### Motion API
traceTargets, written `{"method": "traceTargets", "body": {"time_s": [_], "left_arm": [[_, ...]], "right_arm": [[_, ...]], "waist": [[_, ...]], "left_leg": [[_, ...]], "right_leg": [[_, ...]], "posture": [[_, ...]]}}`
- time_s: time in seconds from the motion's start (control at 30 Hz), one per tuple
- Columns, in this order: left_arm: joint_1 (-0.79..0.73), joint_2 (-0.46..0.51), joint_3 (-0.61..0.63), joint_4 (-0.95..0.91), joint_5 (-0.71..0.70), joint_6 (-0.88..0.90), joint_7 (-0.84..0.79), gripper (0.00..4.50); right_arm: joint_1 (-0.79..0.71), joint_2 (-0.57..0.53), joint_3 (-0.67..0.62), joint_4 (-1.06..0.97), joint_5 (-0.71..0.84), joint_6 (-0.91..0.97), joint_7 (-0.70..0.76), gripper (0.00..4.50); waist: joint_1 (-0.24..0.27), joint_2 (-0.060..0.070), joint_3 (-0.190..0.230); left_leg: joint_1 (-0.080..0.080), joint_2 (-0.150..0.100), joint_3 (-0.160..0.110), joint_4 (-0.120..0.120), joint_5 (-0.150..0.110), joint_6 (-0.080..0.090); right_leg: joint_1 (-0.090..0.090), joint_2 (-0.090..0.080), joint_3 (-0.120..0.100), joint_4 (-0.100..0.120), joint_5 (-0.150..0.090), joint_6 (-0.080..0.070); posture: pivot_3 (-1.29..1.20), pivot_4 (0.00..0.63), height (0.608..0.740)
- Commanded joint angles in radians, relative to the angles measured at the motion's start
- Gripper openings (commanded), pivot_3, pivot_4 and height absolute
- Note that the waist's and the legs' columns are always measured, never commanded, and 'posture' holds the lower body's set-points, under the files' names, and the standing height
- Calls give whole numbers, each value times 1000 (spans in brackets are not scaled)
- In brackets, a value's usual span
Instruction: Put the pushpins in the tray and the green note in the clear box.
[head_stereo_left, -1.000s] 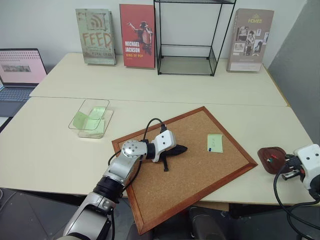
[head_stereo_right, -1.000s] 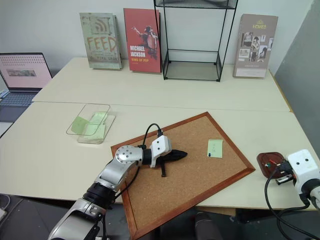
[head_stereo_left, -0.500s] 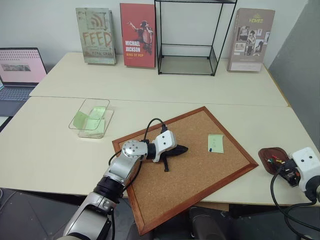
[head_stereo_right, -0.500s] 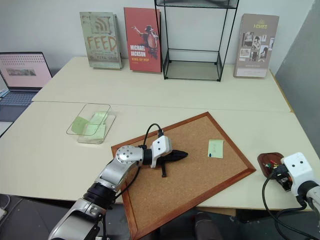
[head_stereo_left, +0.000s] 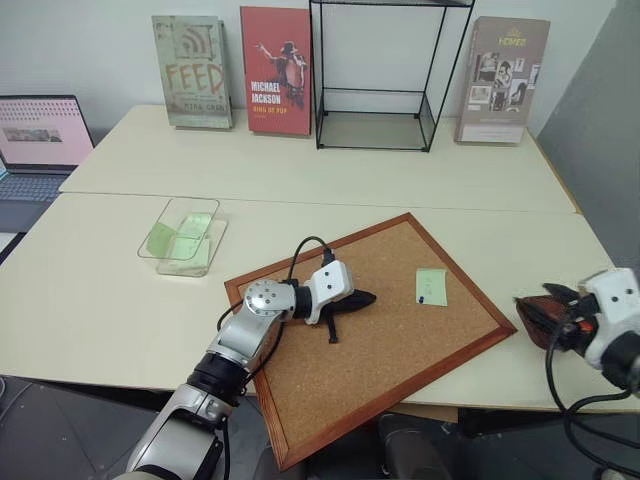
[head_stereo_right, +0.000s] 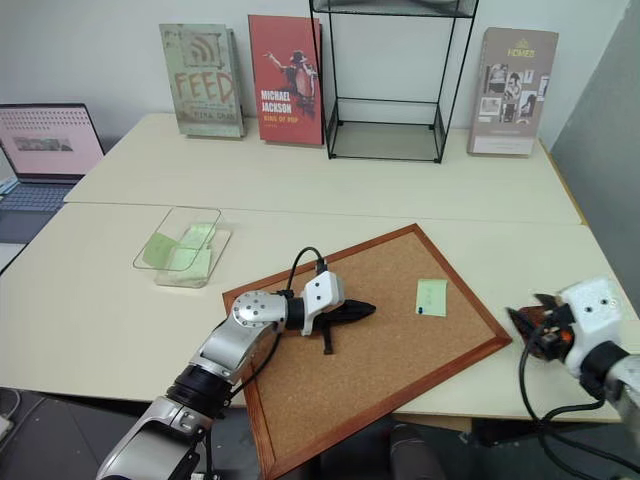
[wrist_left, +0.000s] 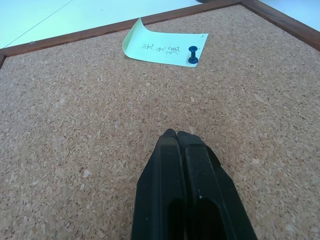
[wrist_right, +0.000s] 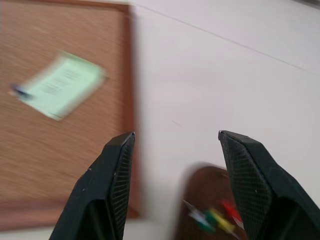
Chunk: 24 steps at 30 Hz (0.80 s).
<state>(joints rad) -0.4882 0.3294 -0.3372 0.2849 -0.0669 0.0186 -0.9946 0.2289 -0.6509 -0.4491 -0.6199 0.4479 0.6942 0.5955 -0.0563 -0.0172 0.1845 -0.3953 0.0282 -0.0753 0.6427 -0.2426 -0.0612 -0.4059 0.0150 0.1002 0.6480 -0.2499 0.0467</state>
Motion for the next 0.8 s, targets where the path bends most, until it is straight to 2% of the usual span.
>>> {"method": "traceTargets", "body": {"time_s": [0.03,0.17,0.3,0.8], "left_arm": [[9,11,-11,33,27,21,0,0],[6,11,-11,35,28,22,0,0],[9,14,-11,28,28,25,1,0],[14,20,-8,16,26,33,3,0]], "right_arm": [[-62,47,138,-39,-12,-9,-50,2824],[-129,94,289,18,-76,-47,-88,2824],[-187,118,378,104,-138,-99,-100,2824],[-260,142,471,232,-194,-171,-78,2824]], "waist": [[0,0,0],[0,0,0],[0,0,0],[0,0,0]], "left_leg": [[0,0,0,0,0,0],[0,0,0,0,0,0],[-1,0,0,0,0,0],[0,0,0,0,0,0]], "right_leg": [[0,0,0,0,0,0],[0,0,0,0,0,0],[0,0,0,0,0,1],[0,0,0,0,1,1]], "posture": [[0,150,740],[0,150,740],[0,150,740],[0,150,740]]}}
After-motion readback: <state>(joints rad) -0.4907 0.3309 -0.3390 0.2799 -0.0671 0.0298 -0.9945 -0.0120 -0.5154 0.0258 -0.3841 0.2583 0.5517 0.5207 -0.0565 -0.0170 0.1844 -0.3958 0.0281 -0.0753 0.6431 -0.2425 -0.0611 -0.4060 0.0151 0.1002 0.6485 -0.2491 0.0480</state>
